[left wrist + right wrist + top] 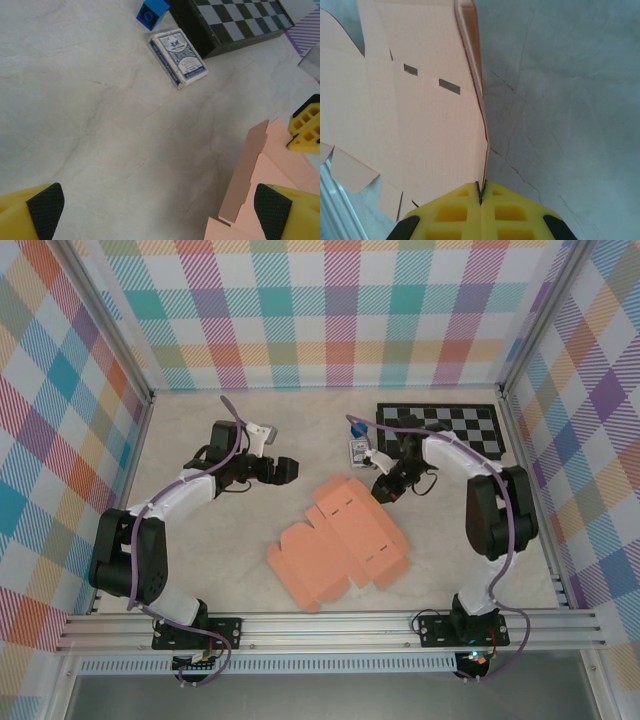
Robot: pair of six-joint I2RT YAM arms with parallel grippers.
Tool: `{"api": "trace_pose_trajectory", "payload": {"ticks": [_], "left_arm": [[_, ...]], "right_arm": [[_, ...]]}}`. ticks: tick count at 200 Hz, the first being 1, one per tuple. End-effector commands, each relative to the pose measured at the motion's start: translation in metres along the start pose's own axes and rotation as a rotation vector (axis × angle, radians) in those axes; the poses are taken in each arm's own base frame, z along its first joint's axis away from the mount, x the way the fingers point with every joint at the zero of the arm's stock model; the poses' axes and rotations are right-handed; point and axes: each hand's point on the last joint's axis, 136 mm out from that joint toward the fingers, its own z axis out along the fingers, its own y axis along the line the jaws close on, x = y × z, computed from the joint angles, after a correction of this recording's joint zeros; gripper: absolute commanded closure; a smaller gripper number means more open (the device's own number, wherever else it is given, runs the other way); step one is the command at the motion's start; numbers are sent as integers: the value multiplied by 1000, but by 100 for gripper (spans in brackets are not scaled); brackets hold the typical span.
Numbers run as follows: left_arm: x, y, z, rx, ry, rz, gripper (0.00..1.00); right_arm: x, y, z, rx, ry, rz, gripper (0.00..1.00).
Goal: Fold the paper box
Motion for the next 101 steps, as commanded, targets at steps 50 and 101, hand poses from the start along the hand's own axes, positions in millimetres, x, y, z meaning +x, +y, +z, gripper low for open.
{"api": "trace_pose_trajectory", "payload": {"ticks": [50,101], "left_arm": [[-7,-61,-2,264,-183,-20,0],[40,-115,18,401,-75,122,0]], "right_arm": [[-36,14,-77,333,-123,-479,99],[-41,8,-75,322,-169,-512,99]]}}
